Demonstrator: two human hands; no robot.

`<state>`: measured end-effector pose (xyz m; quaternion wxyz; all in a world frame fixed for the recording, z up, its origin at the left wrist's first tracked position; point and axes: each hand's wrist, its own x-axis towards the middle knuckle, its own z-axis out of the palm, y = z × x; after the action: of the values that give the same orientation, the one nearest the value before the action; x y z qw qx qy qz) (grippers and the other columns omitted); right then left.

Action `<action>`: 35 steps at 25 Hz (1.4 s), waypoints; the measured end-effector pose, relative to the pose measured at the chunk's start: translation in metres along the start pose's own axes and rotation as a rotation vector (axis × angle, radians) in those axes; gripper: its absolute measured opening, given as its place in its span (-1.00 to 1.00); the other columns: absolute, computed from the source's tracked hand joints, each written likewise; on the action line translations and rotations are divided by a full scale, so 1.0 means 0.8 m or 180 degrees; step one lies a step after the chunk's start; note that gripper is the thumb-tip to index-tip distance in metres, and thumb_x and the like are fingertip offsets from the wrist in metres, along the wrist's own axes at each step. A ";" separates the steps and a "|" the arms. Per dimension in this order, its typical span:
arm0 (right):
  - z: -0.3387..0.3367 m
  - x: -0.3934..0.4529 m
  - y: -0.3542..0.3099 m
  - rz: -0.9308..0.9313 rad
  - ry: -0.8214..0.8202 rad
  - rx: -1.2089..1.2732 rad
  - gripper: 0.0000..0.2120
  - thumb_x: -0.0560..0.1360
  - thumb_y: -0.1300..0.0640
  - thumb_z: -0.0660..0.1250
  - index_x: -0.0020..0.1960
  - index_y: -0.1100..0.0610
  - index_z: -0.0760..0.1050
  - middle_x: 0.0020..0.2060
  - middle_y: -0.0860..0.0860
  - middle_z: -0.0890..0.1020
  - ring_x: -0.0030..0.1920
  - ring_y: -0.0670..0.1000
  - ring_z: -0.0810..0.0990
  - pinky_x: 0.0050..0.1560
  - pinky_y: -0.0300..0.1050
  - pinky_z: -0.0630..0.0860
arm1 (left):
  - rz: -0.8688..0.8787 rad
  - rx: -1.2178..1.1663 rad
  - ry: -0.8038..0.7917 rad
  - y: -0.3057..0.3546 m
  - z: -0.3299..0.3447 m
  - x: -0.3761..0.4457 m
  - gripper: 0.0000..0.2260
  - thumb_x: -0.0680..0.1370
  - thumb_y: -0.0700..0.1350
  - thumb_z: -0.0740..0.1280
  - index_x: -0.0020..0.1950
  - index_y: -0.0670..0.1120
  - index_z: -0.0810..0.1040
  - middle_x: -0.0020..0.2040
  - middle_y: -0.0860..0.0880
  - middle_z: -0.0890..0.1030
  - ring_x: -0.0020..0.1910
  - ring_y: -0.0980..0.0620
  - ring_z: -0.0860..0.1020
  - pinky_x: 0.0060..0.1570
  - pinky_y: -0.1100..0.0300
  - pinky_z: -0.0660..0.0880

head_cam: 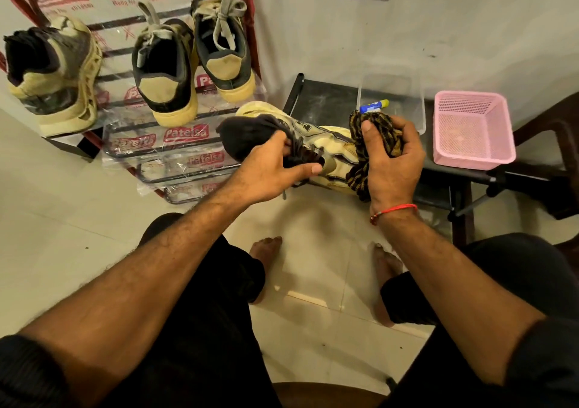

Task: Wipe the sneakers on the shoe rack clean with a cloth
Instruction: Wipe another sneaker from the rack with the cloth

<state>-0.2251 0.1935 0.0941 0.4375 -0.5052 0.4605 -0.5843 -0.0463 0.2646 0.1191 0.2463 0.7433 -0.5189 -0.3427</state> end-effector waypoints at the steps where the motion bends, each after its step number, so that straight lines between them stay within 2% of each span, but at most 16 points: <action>1: -0.002 0.005 -0.001 -0.0006 0.0055 0.0024 -0.80 0.43 -0.05 0.50 0.00 -0.08 0.56 0.07 0.19 0.63 0.08 0.10 0.65 0.12 0.08 0.61 | 0.0209 0.0541 0.0179 0.004 0.000 -0.004 -0.54 0.47 0.24 0.47 0.17 -0.05 0.51 0.13 0.11 0.63 0.14 0.09 0.55 0.26 0.07 0.36; 3: -0.006 0.017 -0.003 -0.0025 0.0120 0.0050 -0.80 0.43 -0.03 0.50 0.00 -0.05 0.56 0.04 0.19 0.65 0.07 0.11 0.65 0.12 0.09 0.61 | 0.0537 0.0622 0.0488 0.003 0.000 -0.007 -0.72 0.56 0.16 0.42 0.08 -0.02 0.58 0.06 0.05 0.63 0.08 0.03 0.56 0.26 0.01 0.42; 5: -0.009 0.027 -0.004 -0.0027 0.0089 -0.0018 -0.77 0.44 -0.02 0.50 0.02 0.02 0.56 0.05 0.18 0.65 0.07 0.08 0.65 0.11 0.06 0.62 | 0.0610 0.0063 0.0538 -0.001 0.004 -0.009 -0.81 0.59 0.08 0.41 0.10 0.00 0.59 0.08 0.00 0.52 0.05 0.05 0.51 0.22 0.04 0.50; 8: -0.011 0.034 -0.001 -0.0004 0.0006 -0.0192 -0.68 0.43 -0.08 0.49 0.08 0.07 0.57 0.06 0.12 0.65 0.09 0.04 0.65 0.09 0.03 0.63 | 0.0236 -0.0243 0.0432 -0.002 0.014 -0.011 -0.68 0.59 0.10 0.40 0.31 0.04 0.57 0.24 -0.06 0.28 0.27 -0.05 0.36 0.24 0.13 0.52; 10: -0.011 0.035 0.002 -0.0041 -0.0046 -0.0221 -0.69 0.43 -0.09 0.49 0.08 0.04 0.57 0.05 0.11 0.65 0.09 0.03 0.65 0.09 0.03 0.63 | 0.0053 -0.0399 0.0438 -0.002 0.016 -0.009 -0.66 0.58 0.11 0.42 0.33 0.05 0.56 0.28 -0.06 0.21 0.30 -0.09 0.35 0.25 0.10 0.55; 12: -0.010 0.034 0.004 -0.0152 -0.0094 -0.0320 -0.70 0.43 -0.10 0.48 0.07 0.02 0.57 0.05 0.10 0.65 0.08 0.01 0.65 0.08 0.04 0.63 | -0.0148 -0.0860 0.0306 -0.004 0.013 -0.007 -0.66 0.58 0.08 0.43 0.33 0.07 0.56 0.32 -0.06 0.28 0.26 -0.09 0.47 0.27 0.01 0.57; 14: -0.010 0.036 0.008 -0.0191 -0.0143 -0.0371 -0.68 0.43 -0.10 0.48 0.10 0.03 0.57 0.08 0.09 0.64 0.09 -0.01 0.64 0.08 0.02 0.64 | -0.0255 -0.1558 0.0017 -0.009 0.014 -0.007 -0.69 0.59 -0.01 0.43 0.34 0.06 0.56 0.31 -0.03 0.54 0.22 -0.05 0.60 0.24 -0.03 0.59; 18: -0.008 0.040 0.020 -0.0213 -0.0208 -0.0592 -0.64 0.42 -0.10 0.48 0.12 0.06 0.58 0.09 0.10 0.63 0.08 -0.03 0.64 0.11 0.00 0.62 | -0.0051 -0.1314 -0.0015 -0.017 0.014 -0.003 -0.78 0.64 -0.02 0.37 0.29 0.08 0.58 0.15 0.06 0.70 0.15 0.06 0.67 0.22 0.00 0.60; 21: -0.011 0.031 0.008 -0.1024 -0.0537 -0.1507 -0.70 0.48 0.01 0.45 0.15 0.11 0.59 0.14 0.13 0.55 0.09 -0.08 0.53 0.22 -0.18 0.50 | 0.0030 -0.1471 0.0368 -0.018 0.013 -0.001 -0.90 0.66 -0.10 0.34 0.13 0.03 0.63 -0.01 0.05 0.73 0.01 0.08 0.70 0.05 0.16 0.63; 24: 0.000 -0.017 -0.002 -0.2123 -0.1403 -0.2242 -0.70 0.48 0.14 0.35 0.20 0.10 0.58 0.18 0.19 0.50 0.16 0.17 0.48 0.24 0.07 0.45 | -0.0104 -0.1906 0.0560 -0.016 0.019 0.001 -0.90 0.66 -0.14 0.33 0.00 0.00 0.62 -0.07 0.02 0.69 -0.07 0.10 0.64 -0.13 0.32 0.53; 26: 0.015 -0.058 0.000 -0.2525 -0.1960 -0.2499 -0.66 0.48 0.15 0.26 0.23 0.10 0.57 0.22 0.22 0.51 0.17 0.27 0.48 0.22 0.20 0.45 | -0.0210 -0.2404 0.0592 -0.015 0.021 0.002 -0.86 0.67 -0.15 0.30 -0.05 -0.04 0.61 -0.09 -0.08 0.67 -0.06 0.02 0.60 -0.10 0.21 0.54; 28: 0.019 -0.054 -0.004 -0.2774 -0.1975 -0.2802 -0.65 0.52 0.09 0.19 0.24 0.05 0.58 0.25 0.19 0.53 0.17 0.27 0.50 0.19 0.20 0.45 | -0.0297 -0.2683 0.0677 -0.013 0.019 0.001 -0.86 0.68 -0.15 0.28 0.01 -0.15 0.61 -0.07 -0.15 0.67 -0.03 -0.05 0.61 -0.01 0.09 0.59; 30: 0.012 -0.015 -0.008 -0.2596 -0.1557 -0.2948 -0.66 0.51 0.07 0.20 0.23 0.05 0.58 0.22 0.18 0.54 0.17 0.25 0.50 0.17 0.19 0.45 | -0.0227 -0.2678 0.0719 -0.008 0.020 -0.001 -0.82 0.68 -0.18 0.28 0.14 -0.26 0.61 0.02 -0.19 0.70 -0.02 -0.03 0.65 0.04 0.14 0.62; 32: 0.000 0.016 -0.008 -0.2012 -0.1217 -0.2736 -0.69 0.50 0.17 0.32 0.24 0.11 0.57 0.20 0.22 0.52 0.19 0.25 0.48 0.20 0.22 0.49 | -0.0058 -0.2487 0.0712 -0.003 0.026 0.001 -0.82 0.67 -0.20 0.29 0.16 -0.27 0.63 0.06 -0.19 0.72 -0.01 -0.03 0.68 0.05 0.16 0.62; 34: 0.005 -0.007 -0.003 -0.1709 -0.1389 -0.2430 -0.67 0.47 0.25 0.38 0.23 0.15 0.57 0.19 0.23 0.51 0.20 0.24 0.48 0.24 0.20 0.50 | -0.0005 -0.2358 0.0800 -0.003 0.031 0.005 -0.84 0.66 -0.20 0.30 0.07 -0.26 0.64 0.02 -0.21 0.72 -0.01 -0.09 0.66 0.09 0.07 0.59; 35: 0.014 -0.035 -0.003 -0.1843 -0.1648 -0.2310 -0.67 0.46 0.26 0.37 0.22 0.17 0.57 0.19 0.24 0.50 0.20 0.24 0.49 0.27 0.16 0.50 | -0.0077 -0.2481 0.0861 -0.006 0.031 0.007 -0.85 0.66 -0.19 0.31 0.00 -0.24 0.63 -0.03 -0.20 0.70 -0.04 -0.12 0.64 0.07 0.03 0.57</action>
<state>-0.2114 0.2206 0.0921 0.1547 -0.8582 0.3516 -0.3404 -0.0609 0.2606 0.0980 0.5715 0.6387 -0.3045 -0.4157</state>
